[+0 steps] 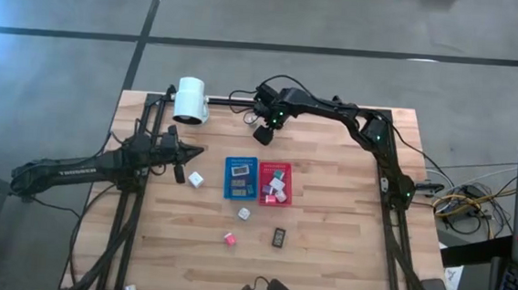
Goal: Pick & Place Office items
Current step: Put the blue charger adapter into the red bin
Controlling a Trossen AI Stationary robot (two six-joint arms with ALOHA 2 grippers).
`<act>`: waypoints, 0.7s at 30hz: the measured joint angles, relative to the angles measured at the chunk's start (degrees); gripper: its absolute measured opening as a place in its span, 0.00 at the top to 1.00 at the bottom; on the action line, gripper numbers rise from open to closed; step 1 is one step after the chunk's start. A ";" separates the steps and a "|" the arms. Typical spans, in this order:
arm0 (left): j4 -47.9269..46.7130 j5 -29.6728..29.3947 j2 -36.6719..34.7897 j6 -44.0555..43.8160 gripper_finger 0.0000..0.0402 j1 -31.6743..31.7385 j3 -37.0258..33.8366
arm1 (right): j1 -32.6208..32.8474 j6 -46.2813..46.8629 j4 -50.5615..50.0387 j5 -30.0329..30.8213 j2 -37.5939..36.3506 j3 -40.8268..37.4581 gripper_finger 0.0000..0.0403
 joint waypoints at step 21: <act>0.51 0.00 -0.01 -0.05 0.97 0.02 0.00 | 0.11 -0.47 3.31 0.05 0.19 -1.94 0.44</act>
